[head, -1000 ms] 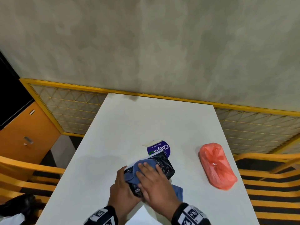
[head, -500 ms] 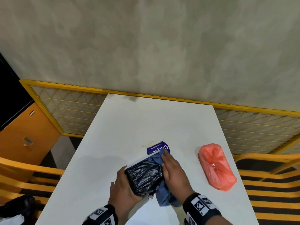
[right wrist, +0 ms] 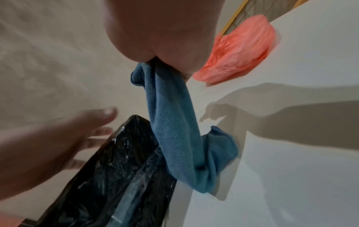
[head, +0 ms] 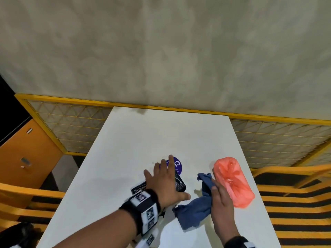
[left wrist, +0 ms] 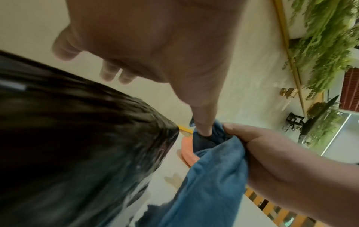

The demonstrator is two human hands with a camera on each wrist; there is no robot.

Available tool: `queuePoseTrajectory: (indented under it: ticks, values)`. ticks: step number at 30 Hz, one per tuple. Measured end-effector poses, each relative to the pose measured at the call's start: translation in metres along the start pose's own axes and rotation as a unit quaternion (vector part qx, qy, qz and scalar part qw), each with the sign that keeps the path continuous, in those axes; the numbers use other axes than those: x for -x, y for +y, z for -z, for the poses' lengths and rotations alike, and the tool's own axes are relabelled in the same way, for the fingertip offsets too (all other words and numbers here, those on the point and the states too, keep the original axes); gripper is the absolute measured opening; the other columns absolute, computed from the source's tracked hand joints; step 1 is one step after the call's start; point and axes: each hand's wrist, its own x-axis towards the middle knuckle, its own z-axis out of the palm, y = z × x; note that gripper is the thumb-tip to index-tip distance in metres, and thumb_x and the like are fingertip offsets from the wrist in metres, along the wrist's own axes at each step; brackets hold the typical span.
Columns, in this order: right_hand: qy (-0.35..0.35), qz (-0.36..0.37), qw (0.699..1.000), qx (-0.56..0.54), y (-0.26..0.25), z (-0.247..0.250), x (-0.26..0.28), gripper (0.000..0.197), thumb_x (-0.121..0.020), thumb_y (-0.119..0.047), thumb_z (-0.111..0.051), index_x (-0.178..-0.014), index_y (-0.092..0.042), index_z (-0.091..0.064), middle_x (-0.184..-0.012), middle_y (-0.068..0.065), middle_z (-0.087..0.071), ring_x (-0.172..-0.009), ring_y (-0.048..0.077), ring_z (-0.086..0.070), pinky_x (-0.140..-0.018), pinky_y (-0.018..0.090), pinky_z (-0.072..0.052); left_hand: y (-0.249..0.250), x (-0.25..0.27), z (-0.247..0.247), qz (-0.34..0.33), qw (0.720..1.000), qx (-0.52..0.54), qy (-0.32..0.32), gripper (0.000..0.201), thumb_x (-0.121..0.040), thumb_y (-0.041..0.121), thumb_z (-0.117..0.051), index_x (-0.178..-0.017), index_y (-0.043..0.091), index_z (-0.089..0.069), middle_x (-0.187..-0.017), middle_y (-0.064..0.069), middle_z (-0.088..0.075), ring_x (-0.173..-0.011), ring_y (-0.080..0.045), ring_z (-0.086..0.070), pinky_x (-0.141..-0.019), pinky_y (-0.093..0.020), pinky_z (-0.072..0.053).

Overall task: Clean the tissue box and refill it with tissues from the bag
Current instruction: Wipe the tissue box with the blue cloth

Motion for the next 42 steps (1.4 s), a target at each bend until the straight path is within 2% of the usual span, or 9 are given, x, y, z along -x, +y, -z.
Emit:
queuePoseTrajectory:
  ticks: [4, 9, 13, 18, 22, 28, 34, 38, 42]
  values:
    - [-0.034, 0.043, 0.998, 0.020, -0.018, 0.004, 0.004, 0.075, -0.101, 0.009, -0.036, -0.089, -0.057, -0.070, -0.098, -0.045, -0.063, -0.101, -0.022, -0.054, -0.087, 0.001, -0.040, 0.011, -0.017, -0.003, 0.011, 0.998, -0.049, -0.027, 0.129, -0.071, 0.061, -0.066, -0.154, 0.018, 0.022, -0.154, -0.014, -0.031, -0.139, -0.038, -0.031, -0.105, -0.060, -0.030]
    - [0.013, 0.051, 0.997, 0.050, -0.022, 0.013, -0.007, 0.035, -0.103, -0.009, -0.046, -0.115, -0.041, -0.054, -0.121, -0.030, -0.053, -0.111, -0.025, -0.045, -0.111, 0.037, -0.037, -0.011, 0.000, 0.006, -0.078, 0.990, 0.095, 0.071, 0.130, -0.059, 0.060, -0.067, -0.157, 0.018, 0.009, -0.142, -0.003, -0.037, -0.132, -0.027, -0.040, -0.107, -0.044, -0.040]
    - [-0.043, 0.201, 0.971, 0.119, -0.039, -0.012, -0.008, 0.036, -0.097, -0.024, -0.044, -0.131, -0.026, -0.057, -0.138, -0.019, -0.050, -0.131, -0.007, -0.040, -0.111, 0.017, -0.030, -0.044, 0.022, -0.002, -0.115, 0.955, 0.261, 0.077, 0.126, -0.063, 0.047, -0.075, -0.158, 0.023, 0.006, -0.140, 0.019, -0.017, -0.140, -0.013, -0.031, -0.114, -0.032, -0.037]
    - [-0.230, 0.341, 0.867, 0.282, -0.028, -0.081, 0.010, 0.041, -0.089, -0.018, -0.046, -0.125, -0.011, -0.062, -0.137, 0.008, -0.057, -0.129, 0.018, -0.048, -0.107, 0.038, -0.039, -0.060, 0.035, -0.010, -0.187, 0.920, 0.311, 0.147, 0.092, -0.070, 0.031, -0.079, -0.130, 0.066, -0.018, -0.132, 0.045, -0.023, -0.131, 0.013, -0.029, -0.111, -0.011, -0.028]
    - [-0.210, 0.330, 0.827, 0.403, -0.022, -0.098, 0.009, 0.043, -0.086, -0.027, -0.042, -0.121, -0.020, -0.066, -0.130, -0.002, -0.063, -0.123, 0.013, -0.054, -0.102, 0.049, -0.046, -0.075, 0.038, -0.018, -0.148, 0.914, 0.350, 0.140, 0.099, -0.066, 0.027, -0.082, -0.125, 0.071, -0.015, -0.139, 0.014, -0.043, -0.131, -0.004, -0.046, -0.109, -0.025, -0.041]
    - [-0.223, 0.239, 0.867, 0.377, -0.003, -0.079, -0.020, 0.058, -0.094, -0.034, -0.020, -0.143, -0.020, -0.047, -0.154, -0.007, -0.037, -0.143, 0.008, -0.029, -0.118, 0.026, -0.010, -0.081, 0.037, -0.031, -0.093, 0.924, 0.348, 0.130, 0.103, -0.057, 0.037, -0.082, -0.138, 0.042, -0.019, -0.129, 0.002, -0.046, -0.115, -0.011, -0.056, -0.095, -0.032, -0.054]
    - [-0.193, 0.120, 0.941, 0.251, 0.007, -0.071, -0.034, 0.040, -0.103, -0.022, -0.038, -0.141, -0.021, -0.051, -0.146, -0.009, -0.048, -0.135, 0.006, -0.042, -0.112, 0.022, -0.031, -0.082, 0.038, -0.030, -0.092, 0.923, 0.353, 0.121, 0.107, -0.058, 0.040, -0.084, -0.140, 0.042, -0.016, -0.130, 0.005, -0.044, -0.116, -0.013, -0.056, -0.095, -0.034, -0.055]
    - [-0.102, 0.000, 0.989, 0.104, -0.009, -0.061, -0.038, 0.030, -0.102, -0.014, -0.042, -0.107, -0.036, -0.063, -0.115, -0.004, -0.068, -0.112, 0.014, -0.061, -0.086, 0.017, -0.045, -0.088, 0.041, -0.031, -0.091, 0.923, 0.354, 0.116, 0.107, -0.058, 0.040, -0.086, -0.139, 0.044, -0.016, -0.132, 0.004, -0.043, -0.119, -0.011, -0.054, -0.098, -0.034, -0.054]
    - [-0.127, 0.195, 0.965, 0.120, -0.043, -0.071, -0.011, 0.039, -0.099, -0.003, -0.045, -0.125, -0.026, -0.061, -0.133, -0.008, -0.060, -0.127, 0.001, -0.049, -0.107, 0.018, -0.036, -0.085, 0.044, -0.030, -0.094, 0.919, 0.360, 0.130, 0.101, -0.058, 0.032, -0.084, -0.136, 0.041, -0.020, -0.130, 0.004, -0.045, -0.115, -0.008, -0.056, -0.094, -0.027, -0.053]
